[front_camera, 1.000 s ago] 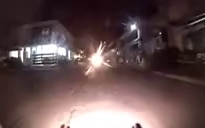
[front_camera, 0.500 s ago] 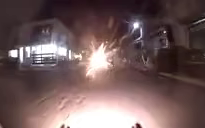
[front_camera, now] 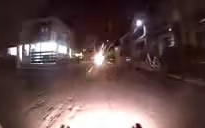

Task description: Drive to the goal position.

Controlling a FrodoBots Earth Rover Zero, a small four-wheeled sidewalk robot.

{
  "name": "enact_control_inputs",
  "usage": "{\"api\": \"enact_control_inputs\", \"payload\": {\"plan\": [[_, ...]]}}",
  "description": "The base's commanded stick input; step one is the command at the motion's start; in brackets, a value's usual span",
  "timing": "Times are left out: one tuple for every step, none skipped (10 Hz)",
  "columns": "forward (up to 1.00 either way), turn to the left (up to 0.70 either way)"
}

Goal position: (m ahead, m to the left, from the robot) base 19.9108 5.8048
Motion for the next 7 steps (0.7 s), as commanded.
{"api": "enact_control_inputs", "payload": {"plan": [[0.85,0.00],[0.85,0.00],[0.85,0.00],[0.85,0.00],[0.85,0.00],[0.85,0.00],[0.85,0.00]]}}
